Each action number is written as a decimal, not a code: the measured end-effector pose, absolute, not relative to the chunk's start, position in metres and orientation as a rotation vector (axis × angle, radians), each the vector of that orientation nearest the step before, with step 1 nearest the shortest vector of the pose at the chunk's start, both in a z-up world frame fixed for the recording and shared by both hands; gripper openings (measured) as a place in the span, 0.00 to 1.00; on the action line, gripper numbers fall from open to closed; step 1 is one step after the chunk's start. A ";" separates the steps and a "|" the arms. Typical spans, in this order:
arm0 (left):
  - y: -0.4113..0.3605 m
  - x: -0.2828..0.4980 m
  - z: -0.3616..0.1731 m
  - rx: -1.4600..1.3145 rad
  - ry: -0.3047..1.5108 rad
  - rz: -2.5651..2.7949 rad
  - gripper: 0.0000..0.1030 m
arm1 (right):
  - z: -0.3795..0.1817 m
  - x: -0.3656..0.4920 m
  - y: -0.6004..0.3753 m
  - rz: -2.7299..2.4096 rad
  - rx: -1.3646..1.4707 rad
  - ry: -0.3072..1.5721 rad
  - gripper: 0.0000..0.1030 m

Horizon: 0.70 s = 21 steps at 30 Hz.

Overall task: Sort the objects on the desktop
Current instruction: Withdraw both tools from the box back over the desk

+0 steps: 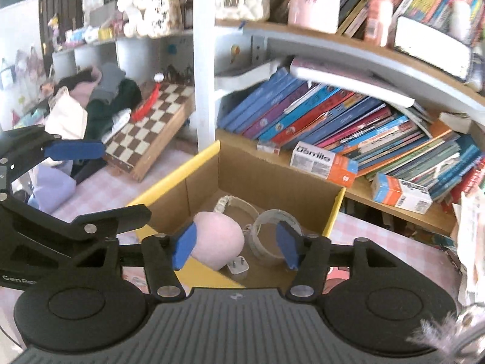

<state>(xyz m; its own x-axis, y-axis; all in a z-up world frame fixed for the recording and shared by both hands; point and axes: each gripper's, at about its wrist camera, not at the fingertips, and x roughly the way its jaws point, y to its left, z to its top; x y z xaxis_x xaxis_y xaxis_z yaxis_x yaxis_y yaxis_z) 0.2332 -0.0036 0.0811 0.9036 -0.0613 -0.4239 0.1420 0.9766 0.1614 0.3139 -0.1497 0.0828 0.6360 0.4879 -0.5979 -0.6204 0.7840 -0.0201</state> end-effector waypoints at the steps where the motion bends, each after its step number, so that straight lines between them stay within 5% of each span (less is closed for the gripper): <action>1: -0.004 0.226 0.083 0.193 0.422 -0.107 0.88 | 0.084 0.306 -0.152 0.634 -0.229 0.601 0.63; 9: -0.007 0.179 0.086 0.203 0.393 -0.138 0.92 | 0.081 0.249 -0.168 0.571 -0.193 0.575 0.76; 21: -0.009 0.133 0.067 0.202 0.450 -0.152 0.94 | 0.052 0.180 -0.202 0.414 -0.134 0.624 0.83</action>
